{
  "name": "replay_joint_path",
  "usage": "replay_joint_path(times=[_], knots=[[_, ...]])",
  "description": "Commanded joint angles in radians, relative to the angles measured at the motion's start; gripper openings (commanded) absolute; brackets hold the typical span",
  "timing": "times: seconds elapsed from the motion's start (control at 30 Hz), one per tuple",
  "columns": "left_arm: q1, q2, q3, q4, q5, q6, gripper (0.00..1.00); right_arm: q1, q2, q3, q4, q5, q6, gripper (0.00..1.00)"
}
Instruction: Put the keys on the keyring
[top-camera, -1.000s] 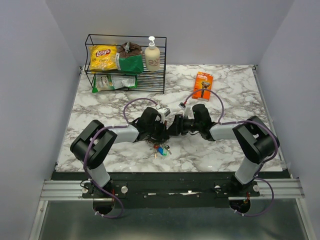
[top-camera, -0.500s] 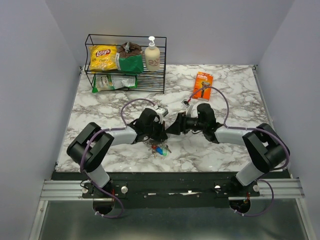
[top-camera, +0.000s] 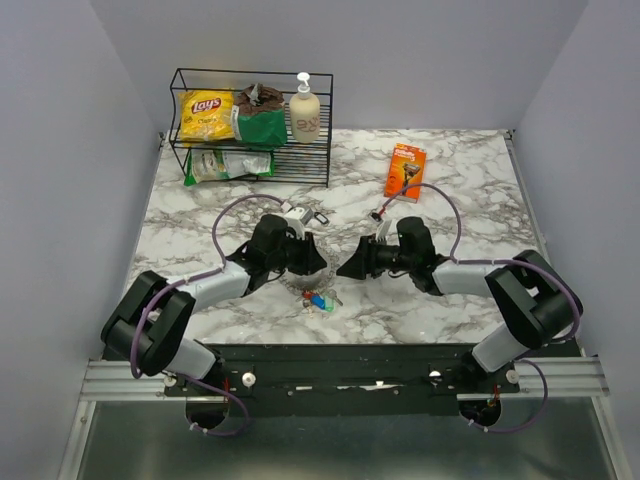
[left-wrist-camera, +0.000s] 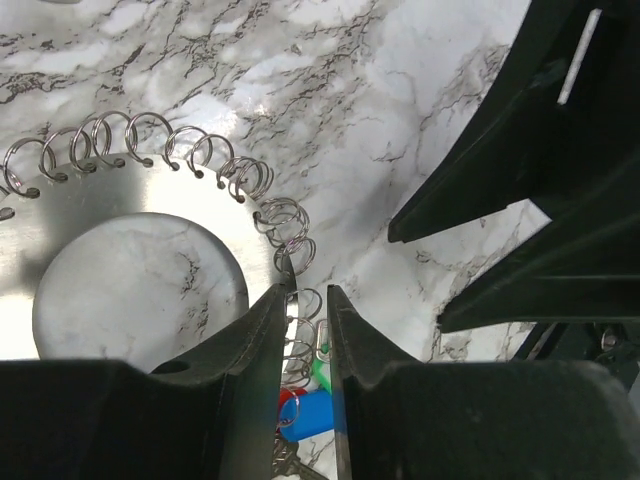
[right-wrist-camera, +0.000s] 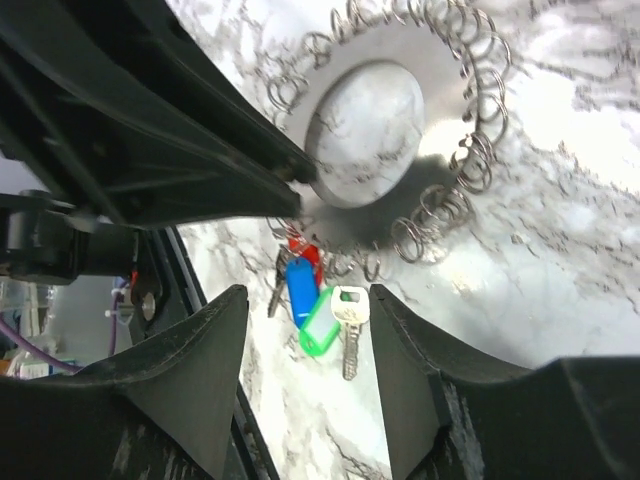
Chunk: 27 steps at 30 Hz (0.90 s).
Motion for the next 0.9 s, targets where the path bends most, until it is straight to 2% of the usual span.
replay_joint_path(times=[0.0,0.23,0.5,0.87], knots=[[0.028,-0.024,-0.025,0.054,0.065,-0.032,0.32,0.005,0.068,0.010,0.019,0.003,-0.011,0.58],[0.044,-0.041,-0.045,0.082,0.099,-0.046,0.33,0.005,0.142,0.041,0.008,0.016,-0.011,0.54],[0.053,-0.085,-0.053,0.083,0.104,-0.051,0.53,0.011,0.194,0.082,-0.032,0.053,-0.019,0.52],[0.071,-0.116,-0.055,0.076,0.130,-0.051,0.54,0.040,0.248,0.136,-0.081,0.113,-0.020,0.51]])
